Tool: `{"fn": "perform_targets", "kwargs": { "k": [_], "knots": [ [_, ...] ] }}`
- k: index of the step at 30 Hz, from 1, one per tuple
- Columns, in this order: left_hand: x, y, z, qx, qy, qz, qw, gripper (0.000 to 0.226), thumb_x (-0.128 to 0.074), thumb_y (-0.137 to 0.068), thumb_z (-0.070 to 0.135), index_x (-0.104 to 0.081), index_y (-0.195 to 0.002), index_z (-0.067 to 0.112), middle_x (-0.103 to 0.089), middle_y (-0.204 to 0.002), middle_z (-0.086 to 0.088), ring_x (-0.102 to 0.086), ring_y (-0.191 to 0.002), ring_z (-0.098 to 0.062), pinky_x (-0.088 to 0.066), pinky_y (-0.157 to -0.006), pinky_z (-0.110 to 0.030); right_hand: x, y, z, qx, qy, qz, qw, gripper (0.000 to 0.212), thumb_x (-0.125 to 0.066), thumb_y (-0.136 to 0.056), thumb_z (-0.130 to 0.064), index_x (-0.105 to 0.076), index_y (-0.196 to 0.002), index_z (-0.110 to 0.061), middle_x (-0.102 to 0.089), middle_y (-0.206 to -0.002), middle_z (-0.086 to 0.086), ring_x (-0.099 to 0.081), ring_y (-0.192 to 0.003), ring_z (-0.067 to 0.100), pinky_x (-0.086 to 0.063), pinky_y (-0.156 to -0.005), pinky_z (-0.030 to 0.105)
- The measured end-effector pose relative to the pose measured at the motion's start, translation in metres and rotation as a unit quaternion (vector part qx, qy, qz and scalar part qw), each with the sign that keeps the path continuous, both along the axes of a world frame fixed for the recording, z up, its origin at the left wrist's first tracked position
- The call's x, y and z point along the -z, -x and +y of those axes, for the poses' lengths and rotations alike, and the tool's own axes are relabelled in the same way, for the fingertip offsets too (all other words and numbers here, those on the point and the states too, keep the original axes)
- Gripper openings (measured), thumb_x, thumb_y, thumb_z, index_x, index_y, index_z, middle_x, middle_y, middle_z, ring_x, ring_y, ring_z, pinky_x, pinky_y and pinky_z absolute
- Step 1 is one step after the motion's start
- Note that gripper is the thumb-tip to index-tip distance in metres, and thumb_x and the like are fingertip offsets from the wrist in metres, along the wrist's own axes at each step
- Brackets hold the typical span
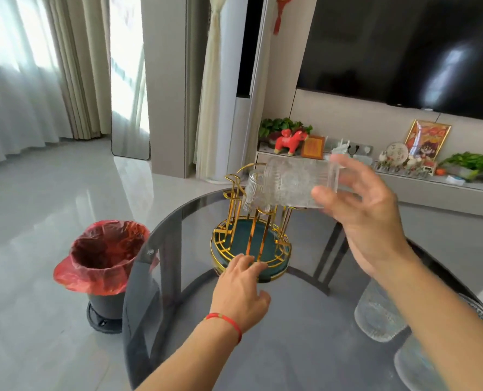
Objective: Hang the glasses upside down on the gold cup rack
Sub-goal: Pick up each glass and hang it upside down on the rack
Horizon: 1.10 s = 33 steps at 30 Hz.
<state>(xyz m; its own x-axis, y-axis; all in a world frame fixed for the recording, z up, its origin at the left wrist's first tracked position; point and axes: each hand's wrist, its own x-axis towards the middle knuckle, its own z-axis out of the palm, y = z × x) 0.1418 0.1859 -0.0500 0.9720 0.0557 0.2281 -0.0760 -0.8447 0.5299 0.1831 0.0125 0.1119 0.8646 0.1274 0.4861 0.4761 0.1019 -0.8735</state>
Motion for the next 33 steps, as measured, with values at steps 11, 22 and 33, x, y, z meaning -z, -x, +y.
{"fn": "perform_targets", "kwargs": {
  "k": [11,22,33],
  "knots": [
    [-0.003,0.003,-0.005,-0.005,-0.122,0.018,0.992,0.065,-0.057,-0.093,0.021,-0.035,-0.154,0.019,-0.036,-0.161,-0.009,-0.015,-0.154,-0.032,-0.023,-0.124,-0.050,-0.059,-0.135,0.119,0.091,0.140,0.023,0.986,0.064,-0.086,-0.078,-0.038,-0.067,-0.139,-0.028,-0.066,-0.131,0.000,-0.070,-0.109,0.020,-0.065,-0.070,0.027],
    [-0.001,0.003,-0.014,-0.013,-0.118,0.038,0.992,0.071,-0.054,-0.093,0.022,-0.025,-0.158,0.015,-0.024,-0.166,-0.014,-0.003,-0.157,-0.035,-0.025,-0.122,-0.054,-0.026,-0.157,0.146,0.096,0.318,0.037,0.943,0.059,-0.084,-0.071,-0.047,-0.075,-0.125,-0.028,-0.064,-0.142,0.002,-0.061,-0.124,0.024,-0.064,-0.089,0.048],
    [-0.004,0.003,-0.016,-0.022,-0.115,0.042,0.992,0.067,-0.058,-0.090,0.022,-0.031,-0.151,0.015,-0.031,-0.160,-0.012,-0.008,-0.155,-0.034,-0.038,-0.113,-0.053,-0.016,-0.151,0.160,0.087,0.594,-0.046,0.798,0.059,-0.072,-0.075,-0.064,-0.065,-0.129,-0.040,-0.061,-0.149,0.006,-0.053,-0.136,0.037,-0.044,-0.098,0.048]
  ]
}}
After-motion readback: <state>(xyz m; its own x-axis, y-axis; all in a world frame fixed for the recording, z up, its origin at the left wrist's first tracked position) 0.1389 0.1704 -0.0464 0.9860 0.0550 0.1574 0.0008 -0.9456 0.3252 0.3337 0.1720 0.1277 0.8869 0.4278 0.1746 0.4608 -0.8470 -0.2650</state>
